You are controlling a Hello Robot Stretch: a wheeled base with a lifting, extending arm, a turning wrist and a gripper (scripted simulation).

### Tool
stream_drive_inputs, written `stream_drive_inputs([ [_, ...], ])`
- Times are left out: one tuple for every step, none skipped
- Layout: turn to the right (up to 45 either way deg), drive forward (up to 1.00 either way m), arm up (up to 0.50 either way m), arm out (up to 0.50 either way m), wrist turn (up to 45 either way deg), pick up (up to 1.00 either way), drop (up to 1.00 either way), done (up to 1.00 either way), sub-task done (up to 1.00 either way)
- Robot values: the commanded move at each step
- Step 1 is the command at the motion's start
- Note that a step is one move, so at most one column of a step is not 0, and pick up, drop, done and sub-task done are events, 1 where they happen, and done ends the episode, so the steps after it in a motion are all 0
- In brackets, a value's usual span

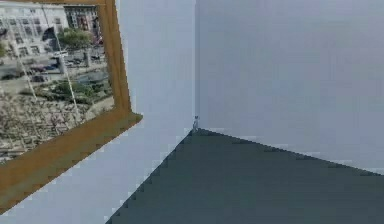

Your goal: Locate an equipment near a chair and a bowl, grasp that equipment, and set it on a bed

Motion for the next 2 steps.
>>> stream_drive_inputs([
  [-45.0, 0.0, 0.0, 0.0, 0.0, 0.0, 0.0, 0.0, 0.0],
  [-42.0, 0.0, 0.0, 0.0, 0.0, 0.0, 0.0, 0.0, 0.0],
])
